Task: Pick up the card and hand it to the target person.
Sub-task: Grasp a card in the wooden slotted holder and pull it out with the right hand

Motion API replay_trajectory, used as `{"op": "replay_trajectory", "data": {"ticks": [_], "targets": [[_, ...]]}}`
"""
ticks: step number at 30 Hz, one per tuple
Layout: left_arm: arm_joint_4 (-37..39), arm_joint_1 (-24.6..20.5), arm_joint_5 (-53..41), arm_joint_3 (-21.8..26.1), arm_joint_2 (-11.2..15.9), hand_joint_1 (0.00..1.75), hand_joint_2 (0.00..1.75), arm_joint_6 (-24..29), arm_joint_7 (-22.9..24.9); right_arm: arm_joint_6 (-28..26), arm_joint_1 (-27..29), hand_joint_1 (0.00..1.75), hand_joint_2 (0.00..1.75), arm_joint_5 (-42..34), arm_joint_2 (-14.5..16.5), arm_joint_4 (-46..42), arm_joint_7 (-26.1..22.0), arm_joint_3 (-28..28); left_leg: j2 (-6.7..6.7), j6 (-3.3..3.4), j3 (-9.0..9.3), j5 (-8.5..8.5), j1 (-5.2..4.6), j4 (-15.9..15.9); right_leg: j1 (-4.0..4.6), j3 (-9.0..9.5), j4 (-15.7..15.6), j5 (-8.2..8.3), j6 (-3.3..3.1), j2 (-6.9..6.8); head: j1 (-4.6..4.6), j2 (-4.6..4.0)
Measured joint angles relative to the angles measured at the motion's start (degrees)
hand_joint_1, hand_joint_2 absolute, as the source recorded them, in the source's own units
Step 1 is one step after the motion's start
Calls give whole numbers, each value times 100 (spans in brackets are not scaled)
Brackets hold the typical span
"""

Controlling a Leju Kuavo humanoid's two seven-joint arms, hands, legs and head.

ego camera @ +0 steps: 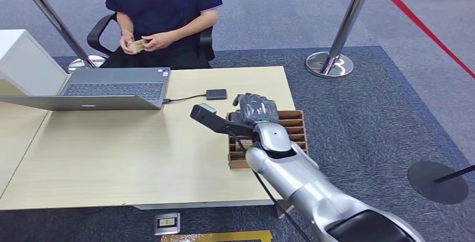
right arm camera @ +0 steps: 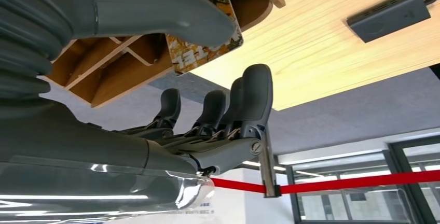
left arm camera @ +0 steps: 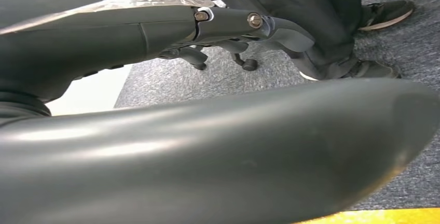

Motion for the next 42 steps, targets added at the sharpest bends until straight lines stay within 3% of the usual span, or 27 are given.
{"op": "replay_trajectory", "data": {"ticks": [31, 37, 42], "targets": [[4, -1, 10, -2, -27, 0, 0, -15, -19, 81, -54, 89, 175, 63, -70, 244, 128, -3, 0, 0, -1, 0, 0, 0, 0, -1, 0, 0, 0, 0, -1, 0], [4, -1, 36, -2, -48, 0, 0, -15, -24, 94, -61, 103, 175, 68, -39, 261, 98, -3, 0, 0, -1, 0, 0, 0, 0, -1, 0, 0, 0, 0, 0, 0], [5, -2, 37, -2, -50, 0, 0, -15, -31, 109, -63, 133, 175, 67, -32, 265, 90, -3, 0, 0, -1, 0, 0, 0, 0, -1, 0, 0, 0, 0, 0, 0]]}}
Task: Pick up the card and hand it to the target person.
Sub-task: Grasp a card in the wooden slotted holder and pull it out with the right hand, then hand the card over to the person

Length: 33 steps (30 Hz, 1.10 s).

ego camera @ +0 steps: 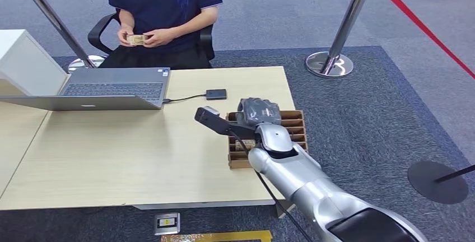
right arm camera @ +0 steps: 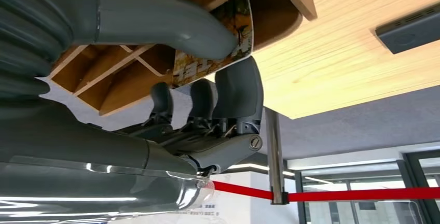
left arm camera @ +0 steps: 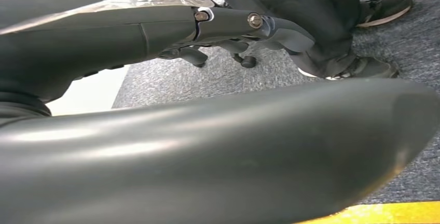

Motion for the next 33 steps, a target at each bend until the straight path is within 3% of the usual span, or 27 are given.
{"op": "replay_trajectory", "data": {"ticks": [24, 33], "targets": [[1, 0, 63, 0, -44, 0, 0, 21, -13, -31, -54, 143, 175, 2, 85, 30, -228, 0, 0, -1, 1, 1, 0, 0, 0, 1, 1, 1, 0, 0, 0, 0], [1, 1, 125, 4, -45, 0, 0, 60, -17, 19, -119, 144, 175, 6, 142, -414, -452, 0, 0, -1, 0, 2, 0, 0, 0, 0, 3, 1, 0, 0, 0, 0]]}}
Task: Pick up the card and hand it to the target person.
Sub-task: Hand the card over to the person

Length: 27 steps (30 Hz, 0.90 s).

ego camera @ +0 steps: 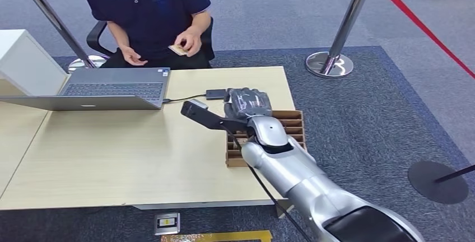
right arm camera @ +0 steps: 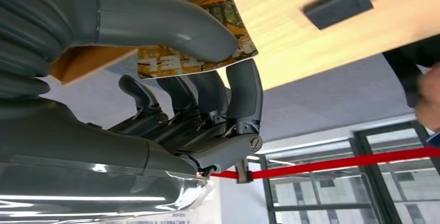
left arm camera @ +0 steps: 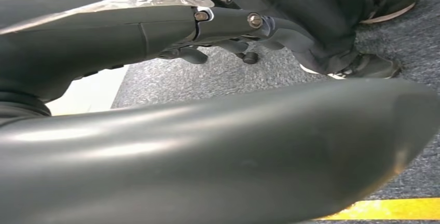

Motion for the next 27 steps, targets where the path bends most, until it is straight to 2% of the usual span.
{"op": "replay_trajectory", "data": {"ticks": [15, 27], "targets": [[0, 1, 93, 0, -2, 0, 0, 3, -39, 435, -18, 147, 175, -251, 13, -1445, -166, 131, 0, 0, 0, 0, 0, 0, 0, -1, 0, 0, 0, 0, 0, 0], [0, -13, 37, -9, -2, 0, 0, 3, -66, 570, -529, 151, 175, -687, 248, -1156, -327, 184, -2, -4, -1, 3, 0, 0, 0, 0, 2, 0, 0, 0, 0, 0]]}}
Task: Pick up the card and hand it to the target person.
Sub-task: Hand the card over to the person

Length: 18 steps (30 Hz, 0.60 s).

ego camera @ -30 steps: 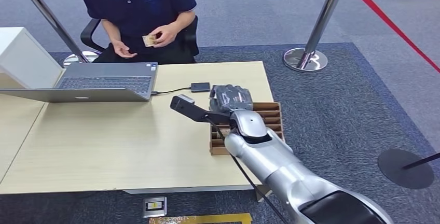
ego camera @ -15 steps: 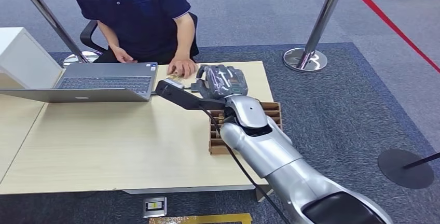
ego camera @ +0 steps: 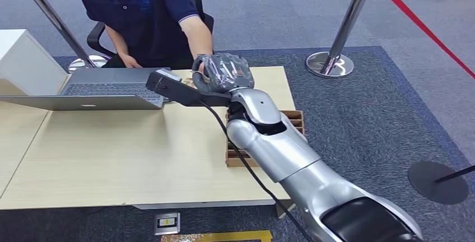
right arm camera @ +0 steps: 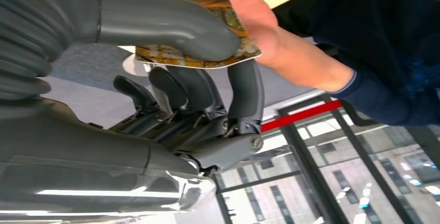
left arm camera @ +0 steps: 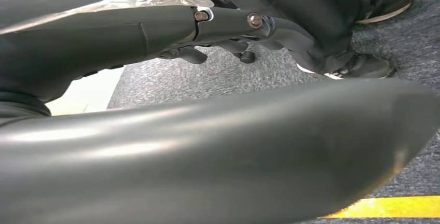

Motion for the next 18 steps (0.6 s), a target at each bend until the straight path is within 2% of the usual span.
{"op": "replay_trajectory", "data": {"ticks": [7, 9, 11, 12, 13, 16, 18], "targets": [[0, -6, 0, -2, 0, 0, 0, -1, -2, -9, -59, 147, 175, -86, 4, 300, -9, 109, 0, 0, -1, 0, 0, 0, 0, 0, 0, 0, 0, 0, 0, 1], [0, -6, -1, -2, 0, 0, 0, -3, -2, -16, -60, 109, 175, -102, 5, 365, -3, 134, 0, 0, -1, 0, 0, 0, 0, 0, 0, 0, 0, 0, 1, 0], [0, -6, -8, -3, 0, 0, 0, -7, -2, -25, -67, 36, 175, -119, 5, 425, 14, 166, 0, 0, -1, 0, 0, 0, 0, 0, 0, 0, 0, 0, 1, 0], [0, -7, -15, -5, 0, 0, 0, -9, -1, -27, -72, 18, 175, -128, 5, 458, 26, 187, 0, 0, 0, 0, 0, 0, 0, 0, 0, 0, 0, 0, 1, 0], [0, -7, -26, -8, 0, 0, 0, -11, 2, -31, -76, 0, 131, -139, 5, 493, 37, 212, 0, 0, 0, 0, 0, 0, 0, 0, 0, 0, 0, 0, 1, 0], [0, -9, -52, -15, 1, 0, 0, -19, 8, -68, -81, 0, 0, -150, 5, 597, 67, 286, 0, 0, 0, 0, 0, 0, 0, 0, 0, 0, 0, 0, 1, 0], [0, -10, -56, -15, 2, 0, 0, -23, 9, -125, -81, 0, 0, -141, 5, 659, 88, 329, 0, 0, 0, 0, 0, 0, 0, 0, 0, 0, 0, 0, 1, 0]]}}
